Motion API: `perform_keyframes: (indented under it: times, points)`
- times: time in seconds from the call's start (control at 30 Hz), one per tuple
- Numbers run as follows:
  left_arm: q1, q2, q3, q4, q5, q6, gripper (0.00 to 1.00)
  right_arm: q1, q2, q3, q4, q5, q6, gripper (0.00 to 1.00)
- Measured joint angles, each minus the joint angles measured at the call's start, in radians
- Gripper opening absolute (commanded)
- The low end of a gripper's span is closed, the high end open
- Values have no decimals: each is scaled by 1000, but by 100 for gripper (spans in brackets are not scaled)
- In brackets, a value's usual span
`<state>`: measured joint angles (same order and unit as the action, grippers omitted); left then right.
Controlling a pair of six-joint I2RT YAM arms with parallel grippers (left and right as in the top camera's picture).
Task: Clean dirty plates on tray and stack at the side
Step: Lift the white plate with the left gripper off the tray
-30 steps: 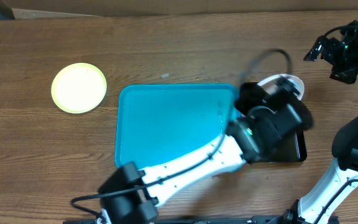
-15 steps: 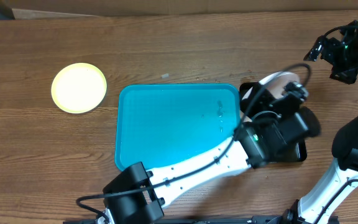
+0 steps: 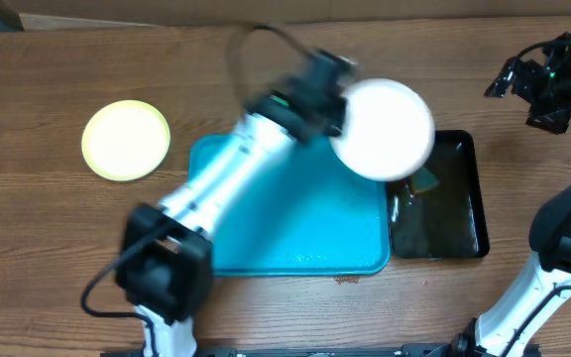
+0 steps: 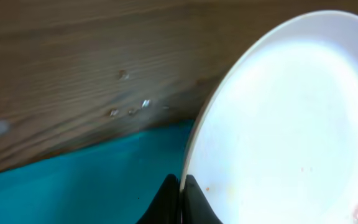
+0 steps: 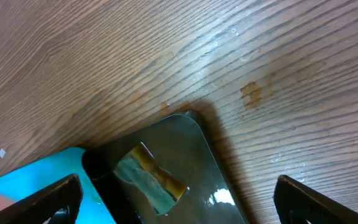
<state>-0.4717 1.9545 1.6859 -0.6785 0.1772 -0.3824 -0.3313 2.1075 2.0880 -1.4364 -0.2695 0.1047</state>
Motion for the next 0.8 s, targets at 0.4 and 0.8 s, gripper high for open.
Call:
perform_keyframes:
  times: [0.4,0.8]
  points:
    - [740,0,3,-329,181,-29,4,0,0,0,0,0,0,100]
    - [1010,0,-18,-274,-42,-26,4,0,0,0,0,0,0,100]
